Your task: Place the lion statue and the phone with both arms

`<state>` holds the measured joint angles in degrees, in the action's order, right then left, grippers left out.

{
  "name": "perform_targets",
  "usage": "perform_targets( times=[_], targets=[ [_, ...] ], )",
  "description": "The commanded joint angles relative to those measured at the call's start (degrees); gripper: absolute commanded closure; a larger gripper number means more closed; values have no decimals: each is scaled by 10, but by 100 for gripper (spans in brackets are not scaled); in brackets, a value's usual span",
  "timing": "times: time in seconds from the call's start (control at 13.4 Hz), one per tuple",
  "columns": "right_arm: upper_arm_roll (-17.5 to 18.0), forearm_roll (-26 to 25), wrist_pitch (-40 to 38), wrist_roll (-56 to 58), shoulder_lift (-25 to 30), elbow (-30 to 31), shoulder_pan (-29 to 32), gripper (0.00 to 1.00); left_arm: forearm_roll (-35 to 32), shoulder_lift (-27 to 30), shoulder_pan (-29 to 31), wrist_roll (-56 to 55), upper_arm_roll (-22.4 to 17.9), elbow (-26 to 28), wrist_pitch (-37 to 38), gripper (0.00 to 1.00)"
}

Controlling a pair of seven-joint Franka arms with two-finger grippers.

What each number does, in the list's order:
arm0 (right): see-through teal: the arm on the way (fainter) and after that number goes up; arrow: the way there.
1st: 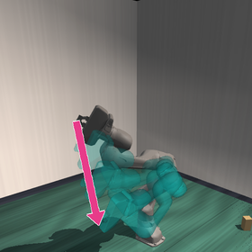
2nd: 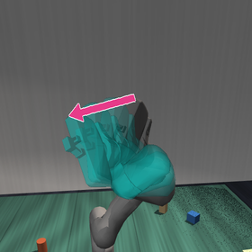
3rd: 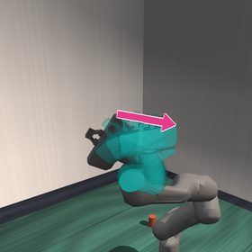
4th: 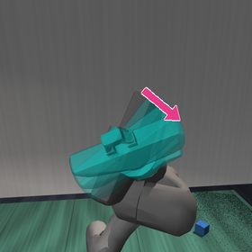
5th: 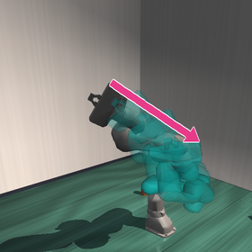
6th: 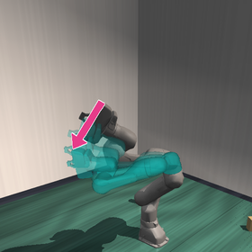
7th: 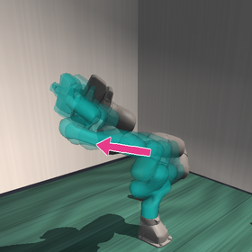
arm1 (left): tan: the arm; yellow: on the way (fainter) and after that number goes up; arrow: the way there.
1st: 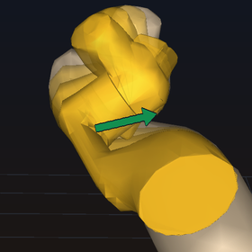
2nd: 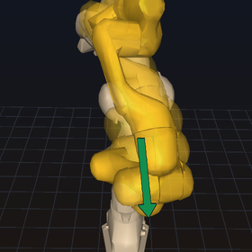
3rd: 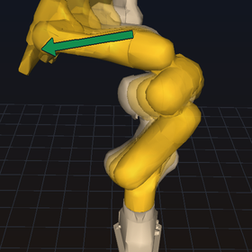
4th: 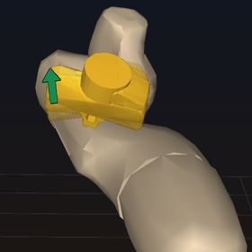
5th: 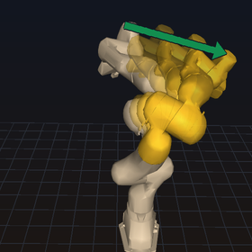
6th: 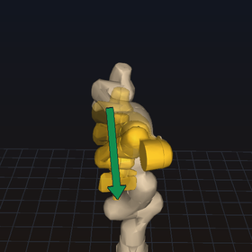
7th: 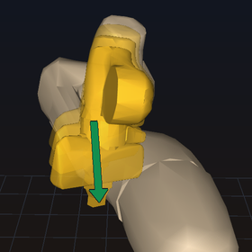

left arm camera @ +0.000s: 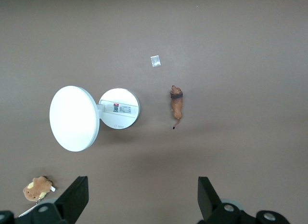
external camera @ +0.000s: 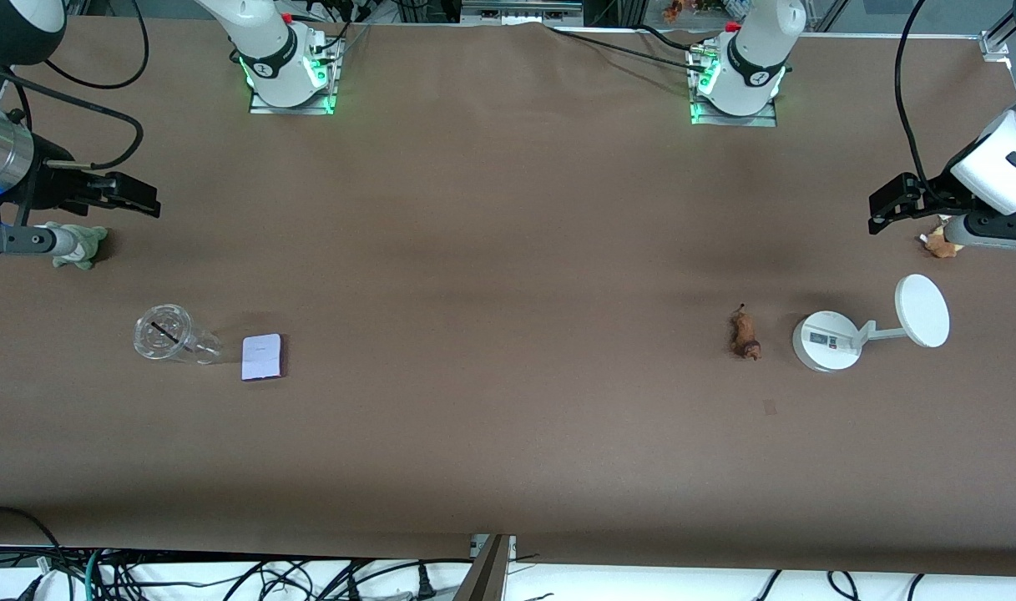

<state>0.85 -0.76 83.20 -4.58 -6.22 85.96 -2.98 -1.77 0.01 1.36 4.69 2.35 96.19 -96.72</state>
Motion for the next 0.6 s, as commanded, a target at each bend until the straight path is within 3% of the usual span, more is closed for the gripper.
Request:
perform_targets(
  times=[0.0, 0.3, 0.52],
  targets=[
    [7, 8, 29, 2, 64, 71, 4, 0, 7, -10, 0, 12, -1, -20, 12, 0],
    [7, 9, 49, -1, 96, 107, 9, 0, 7, -11, 0, 12, -1, -20, 12, 0],
    [7, 8, 52, 4, 91, 104, 7, 0, 7, -11, 0, 12, -1, -20, 12, 0]
  ],
)
